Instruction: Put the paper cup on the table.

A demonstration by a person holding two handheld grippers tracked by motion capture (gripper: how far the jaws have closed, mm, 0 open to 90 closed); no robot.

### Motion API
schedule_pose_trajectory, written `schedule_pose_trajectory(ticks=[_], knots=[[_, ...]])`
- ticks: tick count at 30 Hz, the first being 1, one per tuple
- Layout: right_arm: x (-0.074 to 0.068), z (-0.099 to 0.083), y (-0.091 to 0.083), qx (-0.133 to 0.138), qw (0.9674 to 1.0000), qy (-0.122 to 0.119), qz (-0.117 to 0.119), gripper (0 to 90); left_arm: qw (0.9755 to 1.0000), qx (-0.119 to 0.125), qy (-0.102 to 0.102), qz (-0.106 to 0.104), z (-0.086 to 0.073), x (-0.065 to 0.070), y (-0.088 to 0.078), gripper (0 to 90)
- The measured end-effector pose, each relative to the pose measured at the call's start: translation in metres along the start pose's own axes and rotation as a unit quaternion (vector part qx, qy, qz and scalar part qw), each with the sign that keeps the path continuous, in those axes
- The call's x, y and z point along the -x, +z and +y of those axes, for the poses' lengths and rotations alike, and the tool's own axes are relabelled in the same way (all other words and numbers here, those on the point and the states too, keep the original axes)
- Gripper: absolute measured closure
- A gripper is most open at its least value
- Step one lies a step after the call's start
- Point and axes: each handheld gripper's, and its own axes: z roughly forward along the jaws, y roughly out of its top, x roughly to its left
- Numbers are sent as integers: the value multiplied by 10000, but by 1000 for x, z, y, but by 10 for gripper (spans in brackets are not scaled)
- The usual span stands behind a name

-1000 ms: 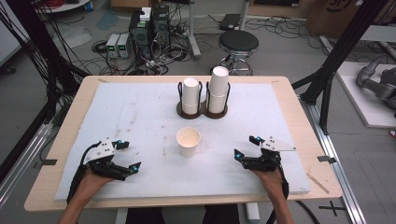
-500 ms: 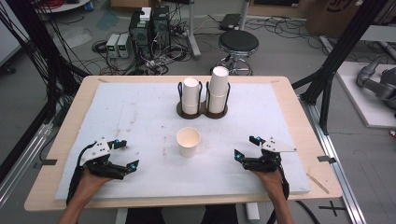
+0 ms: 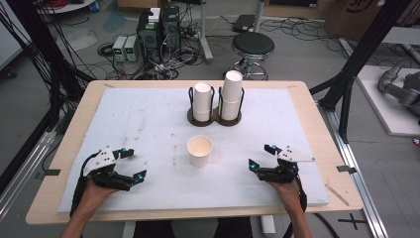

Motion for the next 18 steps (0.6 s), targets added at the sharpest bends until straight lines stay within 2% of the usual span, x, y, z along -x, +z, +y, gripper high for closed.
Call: schedule_pose_trajectory(ticks=[4, 15, 18], knots=[[-1, 0, 1, -14, 10000, -72, 5, 138, 10000, -19, -4, -6, 0, 0, 0, 72], [0, 0, 1, -37, 10000, -59, 42, 138, 10000, -16, -15, -27, 0, 0, 0, 72], [1, 0, 1, -24, 10000, -38, 56, 138, 9999, 30, 75, 76, 0, 2, 0, 72]])
